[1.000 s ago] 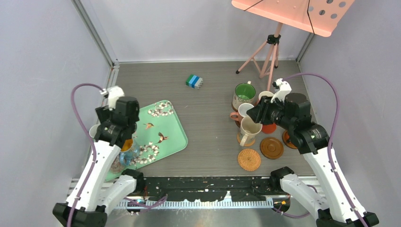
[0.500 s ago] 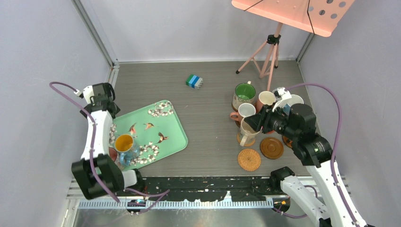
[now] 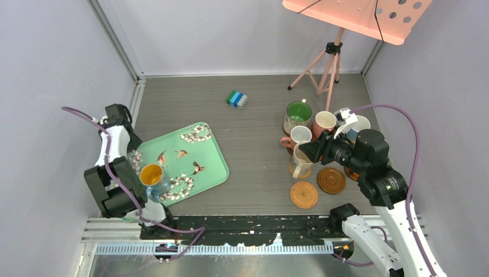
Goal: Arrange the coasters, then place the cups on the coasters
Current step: Pick up the cup from the tray.
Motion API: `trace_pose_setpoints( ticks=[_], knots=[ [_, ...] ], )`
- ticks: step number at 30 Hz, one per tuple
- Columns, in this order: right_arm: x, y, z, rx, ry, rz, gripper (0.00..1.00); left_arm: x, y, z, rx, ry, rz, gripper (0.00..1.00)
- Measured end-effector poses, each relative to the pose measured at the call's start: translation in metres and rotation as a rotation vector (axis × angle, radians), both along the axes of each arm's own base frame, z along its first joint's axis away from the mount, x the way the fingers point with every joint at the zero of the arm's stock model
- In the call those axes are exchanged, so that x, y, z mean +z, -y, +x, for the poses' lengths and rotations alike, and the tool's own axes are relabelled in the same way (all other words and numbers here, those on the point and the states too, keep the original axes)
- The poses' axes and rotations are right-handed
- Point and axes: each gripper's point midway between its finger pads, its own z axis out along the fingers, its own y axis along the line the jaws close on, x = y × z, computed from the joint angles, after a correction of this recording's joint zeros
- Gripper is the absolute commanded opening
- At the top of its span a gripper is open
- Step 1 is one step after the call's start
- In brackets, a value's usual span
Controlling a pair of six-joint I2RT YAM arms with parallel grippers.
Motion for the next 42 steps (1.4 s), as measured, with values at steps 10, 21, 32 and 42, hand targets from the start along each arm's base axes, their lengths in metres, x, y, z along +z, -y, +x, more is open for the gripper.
trace_pose_setpoints(
  ticks=[10, 21, 32, 42],
  knots=[
    [0.001, 0.003, -0.006, -0.002, 0.009, -0.003, 0.44, -0.012, 0.004, 0.0, -0.035, -0.036, -0.035, 0.08],
    [-0.011, 0.014, -0.005, -0.066, -0.007, -0.035, 0.43, 0.02, 0.042, 0.013, -0.231, 0.056, -0.072, 0.0],
    [-0.041, 0.02, -0.005, -0.096, -0.085, -0.076, 0.43, 0.086, 0.197, 0.039, -0.831, 0.18, -0.002, 0.0],
    [-0.049, 0.021, -0.006, -0.101, -0.106, -0.086, 0.43, 0.078, 0.354, -0.002, -1.369, 0.117, 0.065, 0.0]
  ],
)
